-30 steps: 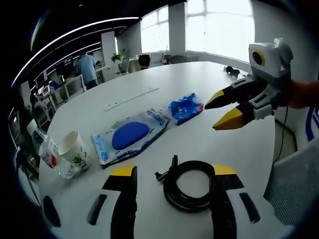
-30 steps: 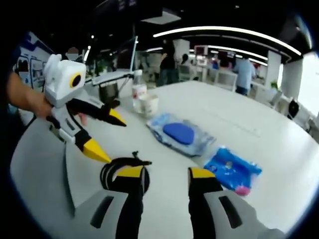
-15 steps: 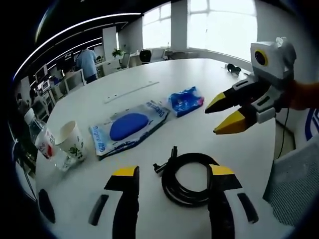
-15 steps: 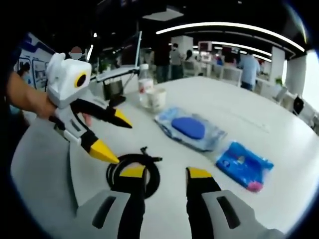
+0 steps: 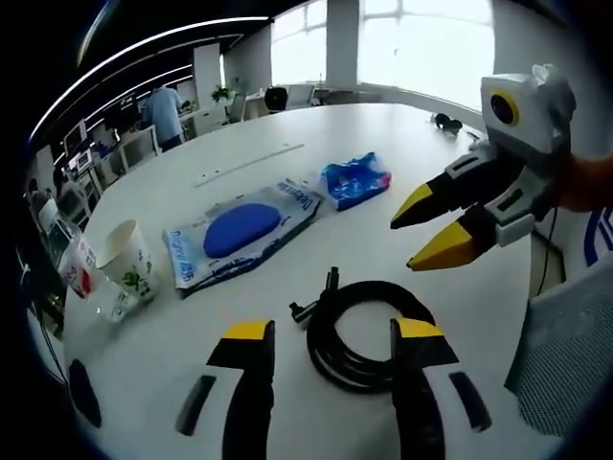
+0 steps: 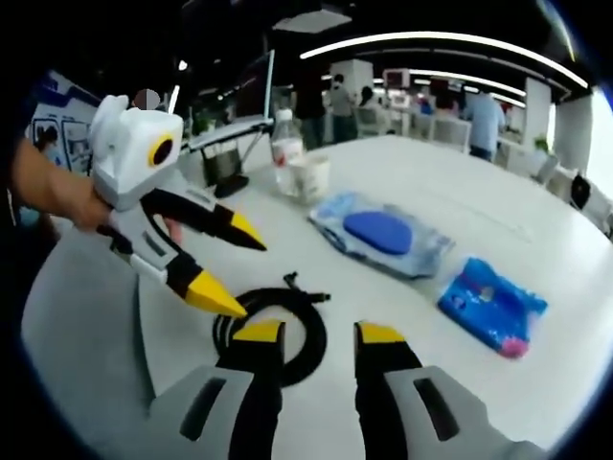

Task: Arrange the tabletop items into an orderly group along one side of the table until the central work area is clear of visible clutter.

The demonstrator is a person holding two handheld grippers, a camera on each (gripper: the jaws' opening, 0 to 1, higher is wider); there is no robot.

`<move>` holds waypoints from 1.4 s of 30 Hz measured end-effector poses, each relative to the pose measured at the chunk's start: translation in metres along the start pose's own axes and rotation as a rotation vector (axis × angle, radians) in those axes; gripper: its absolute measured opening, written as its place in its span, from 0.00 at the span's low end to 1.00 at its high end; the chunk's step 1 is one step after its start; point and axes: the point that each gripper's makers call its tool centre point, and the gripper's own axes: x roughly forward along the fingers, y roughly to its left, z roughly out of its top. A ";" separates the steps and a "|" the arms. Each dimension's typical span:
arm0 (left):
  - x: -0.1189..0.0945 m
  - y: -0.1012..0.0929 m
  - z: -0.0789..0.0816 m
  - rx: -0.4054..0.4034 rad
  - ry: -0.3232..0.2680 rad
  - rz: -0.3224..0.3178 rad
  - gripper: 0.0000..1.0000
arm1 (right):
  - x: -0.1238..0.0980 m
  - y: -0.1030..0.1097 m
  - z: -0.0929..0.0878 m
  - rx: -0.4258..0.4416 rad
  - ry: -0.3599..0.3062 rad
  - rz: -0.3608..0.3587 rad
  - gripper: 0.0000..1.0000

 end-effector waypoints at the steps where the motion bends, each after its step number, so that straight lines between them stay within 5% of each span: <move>1: 0.001 0.000 -0.001 -0.001 0.002 0.000 0.47 | 0.001 0.001 -0.001 -0.002 0.002 0.005 0.24; 25: 0.016 0.003 -0.021 -0.015 0.100 -0.002 0.35 | 0.021 0.006 -0.028 0.021 0.099 0.016 0.19; 42: 0.027 0.001 -0.032 -0.036 0.188 -0.009 0.24 | 0.035 0.003 -0.041 0.123 0.190 -0.025 0.13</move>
